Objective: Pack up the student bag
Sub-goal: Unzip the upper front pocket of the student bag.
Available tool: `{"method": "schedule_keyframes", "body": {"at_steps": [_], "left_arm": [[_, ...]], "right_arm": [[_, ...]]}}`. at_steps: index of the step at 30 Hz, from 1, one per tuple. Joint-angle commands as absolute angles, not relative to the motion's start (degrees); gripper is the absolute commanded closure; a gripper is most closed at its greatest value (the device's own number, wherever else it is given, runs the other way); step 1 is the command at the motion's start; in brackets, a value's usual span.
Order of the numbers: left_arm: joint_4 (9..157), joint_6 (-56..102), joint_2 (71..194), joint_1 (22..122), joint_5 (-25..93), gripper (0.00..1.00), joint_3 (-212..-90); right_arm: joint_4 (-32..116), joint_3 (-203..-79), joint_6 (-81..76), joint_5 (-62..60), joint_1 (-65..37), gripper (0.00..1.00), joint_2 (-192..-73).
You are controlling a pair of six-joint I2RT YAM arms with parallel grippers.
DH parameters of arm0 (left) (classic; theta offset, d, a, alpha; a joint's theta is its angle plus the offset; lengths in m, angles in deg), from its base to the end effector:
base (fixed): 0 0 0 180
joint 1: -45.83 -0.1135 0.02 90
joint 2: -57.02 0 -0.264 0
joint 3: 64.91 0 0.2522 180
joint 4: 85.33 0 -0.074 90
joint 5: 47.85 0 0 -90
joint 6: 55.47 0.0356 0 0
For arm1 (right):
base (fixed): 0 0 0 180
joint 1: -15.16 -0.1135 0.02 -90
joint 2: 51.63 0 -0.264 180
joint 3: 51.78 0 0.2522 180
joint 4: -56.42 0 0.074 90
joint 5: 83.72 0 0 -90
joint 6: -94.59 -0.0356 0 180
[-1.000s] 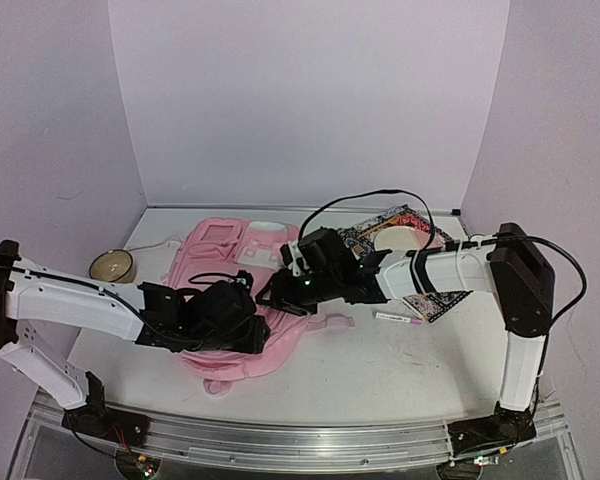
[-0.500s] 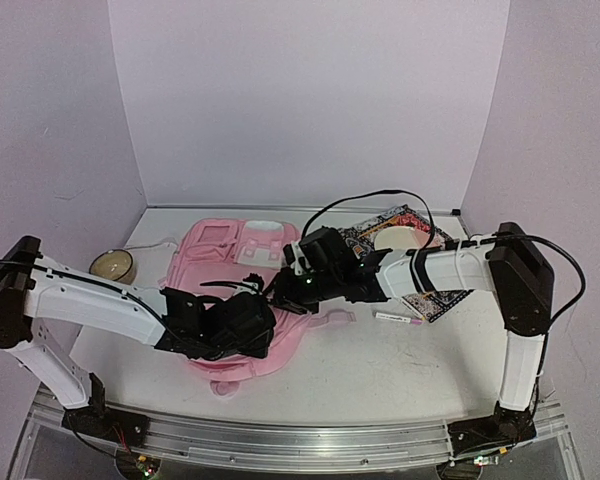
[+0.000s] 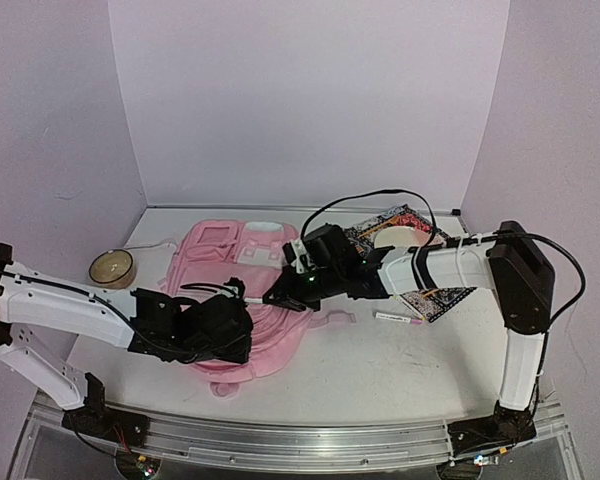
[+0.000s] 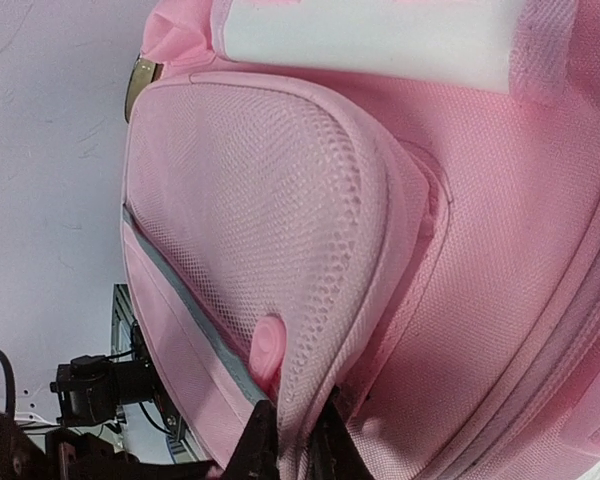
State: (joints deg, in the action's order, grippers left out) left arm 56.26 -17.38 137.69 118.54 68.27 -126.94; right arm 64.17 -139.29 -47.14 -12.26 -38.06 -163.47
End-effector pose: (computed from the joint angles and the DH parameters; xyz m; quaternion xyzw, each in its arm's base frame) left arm 0.0963 -0.2568 0.2045 0.1056 0.9304 -0.1439 0.3203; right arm 0.2611 0.3682 0.2239 -0.1066 0.7899 0.5465 0.2569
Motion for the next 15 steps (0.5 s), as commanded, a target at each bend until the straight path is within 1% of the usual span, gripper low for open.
{"method": "schedule_keyframes", "body": {"at_steps": [1,6,10,11,15], "left_arm": [[50.0,-22.37,131.99,119.01,67.59,1.0,-122.43],[46.86,-25.89,127.72,118.89,69.23,1.0,-118.5],[46.2,-25.93,127.11,118.48,69.89,1.0,-118.11],[46.4,-25.23,127.68,118.49,69.74,1.0,-118.72],[48.15,-20.48,131.9,118.53,67.96,1.0,-123.97]], "right_arm": [[60.2,-139.3,-40.86,-14.13,-32.37,1.0,-158.15],[55.81,-140.62,-36.35,-15.6,-27.61,1.0,-156.66],[53.5,-142.31,-35.17,-15.25,-26.7,0.98,-156.91],[53.4,-142.28,-35.48,-15.44,-26.7,0.95,-156.91],[55.62,-138.95,-38.51,-14.87,-27.53,0.77,-154.91]]}}
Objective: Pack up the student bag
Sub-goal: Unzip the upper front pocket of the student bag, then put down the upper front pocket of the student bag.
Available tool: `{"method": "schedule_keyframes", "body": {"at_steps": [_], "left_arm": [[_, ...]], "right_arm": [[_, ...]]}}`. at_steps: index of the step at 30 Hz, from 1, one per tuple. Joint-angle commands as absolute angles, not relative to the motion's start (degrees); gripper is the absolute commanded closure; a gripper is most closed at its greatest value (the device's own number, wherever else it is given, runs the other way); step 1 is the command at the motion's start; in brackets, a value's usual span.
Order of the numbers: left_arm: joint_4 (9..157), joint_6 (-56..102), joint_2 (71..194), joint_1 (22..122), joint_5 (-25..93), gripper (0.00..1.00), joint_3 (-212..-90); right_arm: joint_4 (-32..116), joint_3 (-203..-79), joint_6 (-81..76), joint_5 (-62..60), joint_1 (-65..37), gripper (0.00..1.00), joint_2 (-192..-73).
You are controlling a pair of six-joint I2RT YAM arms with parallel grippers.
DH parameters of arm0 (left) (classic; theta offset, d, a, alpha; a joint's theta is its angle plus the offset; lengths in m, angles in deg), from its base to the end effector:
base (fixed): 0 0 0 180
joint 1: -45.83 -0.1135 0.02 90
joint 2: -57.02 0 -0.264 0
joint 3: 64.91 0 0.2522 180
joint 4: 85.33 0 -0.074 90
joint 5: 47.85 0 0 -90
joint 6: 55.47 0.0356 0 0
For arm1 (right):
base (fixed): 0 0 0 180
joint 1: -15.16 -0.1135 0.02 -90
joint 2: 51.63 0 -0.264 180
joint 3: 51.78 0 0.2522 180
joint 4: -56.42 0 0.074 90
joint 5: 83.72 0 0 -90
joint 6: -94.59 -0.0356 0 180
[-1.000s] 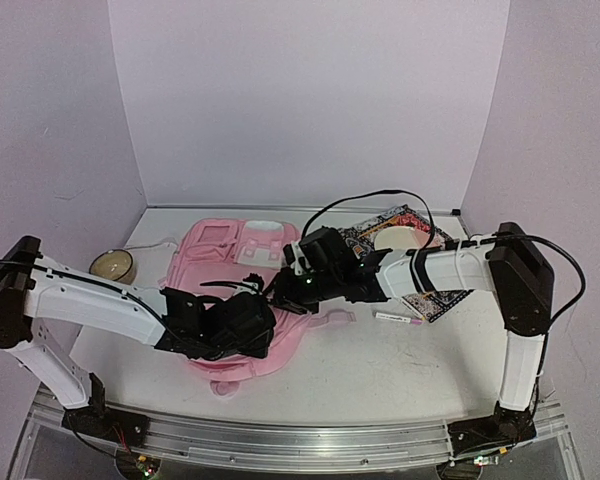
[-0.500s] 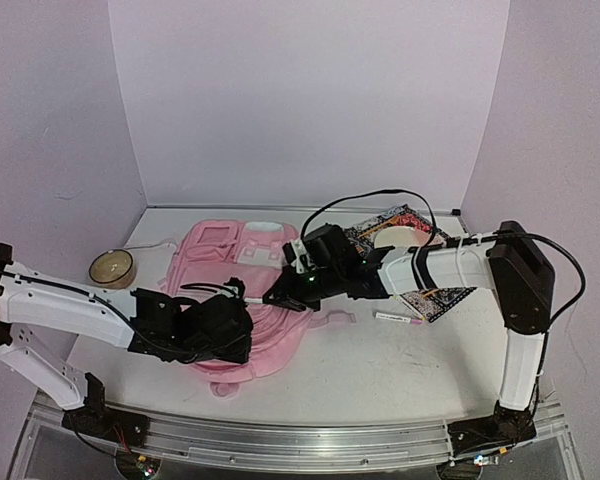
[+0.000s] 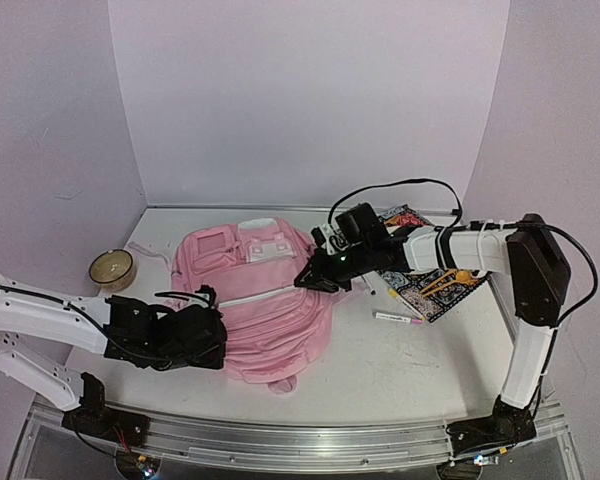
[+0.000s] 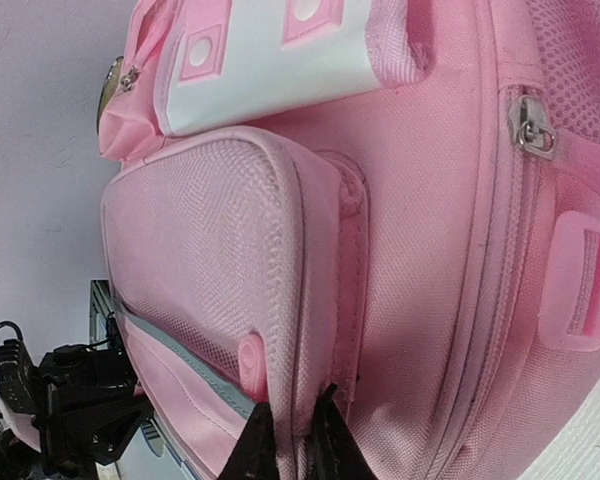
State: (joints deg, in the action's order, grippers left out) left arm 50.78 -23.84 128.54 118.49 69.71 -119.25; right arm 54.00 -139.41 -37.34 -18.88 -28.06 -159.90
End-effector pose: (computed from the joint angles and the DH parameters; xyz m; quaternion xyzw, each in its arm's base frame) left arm 0.0838 -0.2130 0.1970 0.0579 0.9405 -0.1252 0.3104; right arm 0.3077 0.3100 0.2337 -0.1293 0.8127 0.4980 0.2735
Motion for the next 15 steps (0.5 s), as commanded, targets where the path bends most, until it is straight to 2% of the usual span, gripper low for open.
{"method": "schedule_keyframes", "body": {"at_steps": [1,3,6,10,15], "left_arm": [[48.92,-19.49,132.78,118.58,67.47,1.0,-125.03],[51.52,-17.39,134.14,118.54,66.07,1.0,-126.48],[55.06,-15.79,134.93,118.52,64.21,1.0,-127.53],[57.2,-15.06,135.87,118.56,62.46,1.0,-128.52],[59.17,-14.6,136.23,118.55,60.78,1.0,-128.41]], "right_arm": [[56.55,-137.77,-39.24,-14.39,-27.96,0.69,-153.65],[58.42,-134.85,-40.98,-12.87,-28.52,0.56,-151.05],[59.52,-129.64,-43.4,-8.75,-29.22,0.45,-146.06],[61.95,-123.53,-47.46,-5.0,-31.3,0.41,-140.73],[67.82,-118.95,-53.54,-2.9,-36.22,0.4,-140.03]]}}
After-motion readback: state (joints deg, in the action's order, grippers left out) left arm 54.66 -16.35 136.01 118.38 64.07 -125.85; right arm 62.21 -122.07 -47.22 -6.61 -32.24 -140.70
